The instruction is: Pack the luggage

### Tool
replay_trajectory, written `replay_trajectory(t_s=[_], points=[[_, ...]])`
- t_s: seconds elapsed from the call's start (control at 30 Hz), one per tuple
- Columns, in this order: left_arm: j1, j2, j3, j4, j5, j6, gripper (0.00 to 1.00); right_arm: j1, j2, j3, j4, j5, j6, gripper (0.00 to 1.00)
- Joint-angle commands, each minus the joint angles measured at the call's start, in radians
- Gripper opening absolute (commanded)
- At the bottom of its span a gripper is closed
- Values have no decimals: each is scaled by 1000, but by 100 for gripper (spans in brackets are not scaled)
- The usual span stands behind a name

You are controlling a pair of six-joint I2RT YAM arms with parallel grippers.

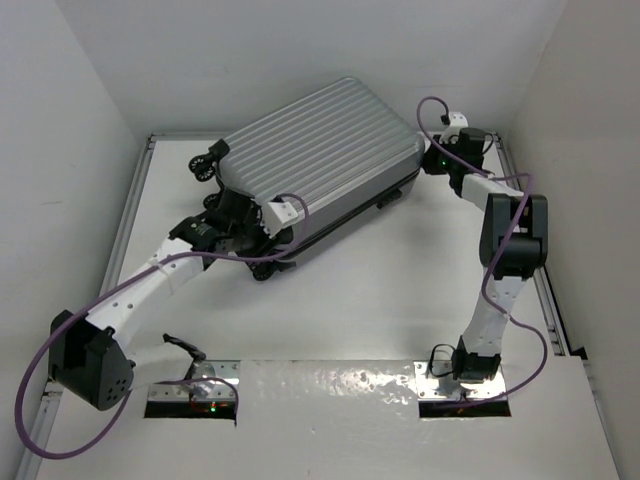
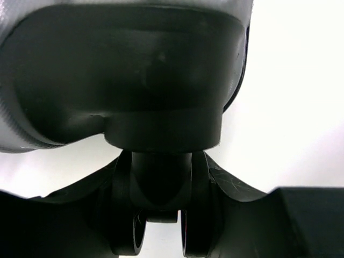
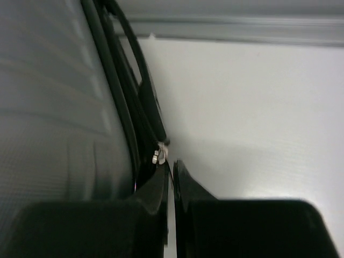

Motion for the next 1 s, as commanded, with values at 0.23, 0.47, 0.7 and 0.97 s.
replay_trajectory(t_s=[0.23,0.47,0.7,0.97], points=[[87,-170,81,-186,150,275,35,94,83,115,193,-396,-118,0],[355,11,724,-157,345,-94,74,195,93,-80,474,-433,58,0],[928,354,424,-386,226,-91,21,237,-2,-221,561,-376,54,0],[734,554,364,35,65,-191,29,397,-223,-483,596,-295,-20,0]])
